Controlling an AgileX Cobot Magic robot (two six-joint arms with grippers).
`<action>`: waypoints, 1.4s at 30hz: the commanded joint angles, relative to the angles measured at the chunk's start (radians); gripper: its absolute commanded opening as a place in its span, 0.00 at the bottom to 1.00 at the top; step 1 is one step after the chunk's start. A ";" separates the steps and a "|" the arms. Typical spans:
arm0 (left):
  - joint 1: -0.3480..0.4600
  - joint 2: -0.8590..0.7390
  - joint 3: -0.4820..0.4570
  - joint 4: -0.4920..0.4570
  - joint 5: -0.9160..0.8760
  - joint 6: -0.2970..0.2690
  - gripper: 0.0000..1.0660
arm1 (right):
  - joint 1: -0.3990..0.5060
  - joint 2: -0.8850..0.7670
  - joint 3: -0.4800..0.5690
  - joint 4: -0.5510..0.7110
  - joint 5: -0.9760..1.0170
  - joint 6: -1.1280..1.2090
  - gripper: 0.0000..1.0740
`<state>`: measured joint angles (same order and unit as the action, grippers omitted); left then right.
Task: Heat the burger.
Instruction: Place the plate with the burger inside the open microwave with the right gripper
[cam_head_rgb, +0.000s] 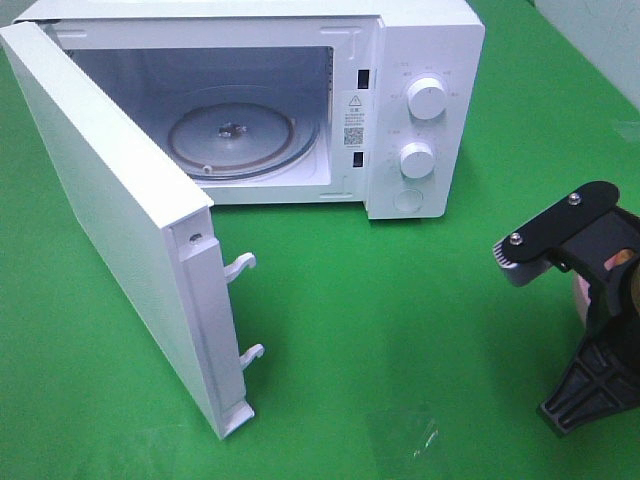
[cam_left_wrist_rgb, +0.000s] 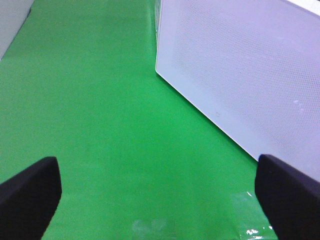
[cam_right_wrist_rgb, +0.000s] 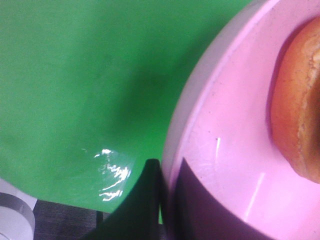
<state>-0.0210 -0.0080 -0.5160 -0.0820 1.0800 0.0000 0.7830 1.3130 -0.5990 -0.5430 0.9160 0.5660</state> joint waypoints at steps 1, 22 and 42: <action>-0.007 -0.013 0.001 -0.005 -0.015 0.000 0.94 | 0.042 -0.010 0.008 -0.045 0.036 0.016 0.00; -0.007 -0.013 0.001 -0.005 -0.015 0.000 0.94 | 0.341 -0.010 0.015 -0.075 0.071 0.021 0.00; -0.007 -0.013 0.001 -0.005 -0.015 0.000 0.94 | 0.396 -0.010 0.015 -0.237 0.047 -0.171 0.00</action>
<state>-0.0210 -0.0080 -0.5160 -0.0820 1.0800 0.0000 1.1770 1.3130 -0.5820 -0.7080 0.9470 0.4120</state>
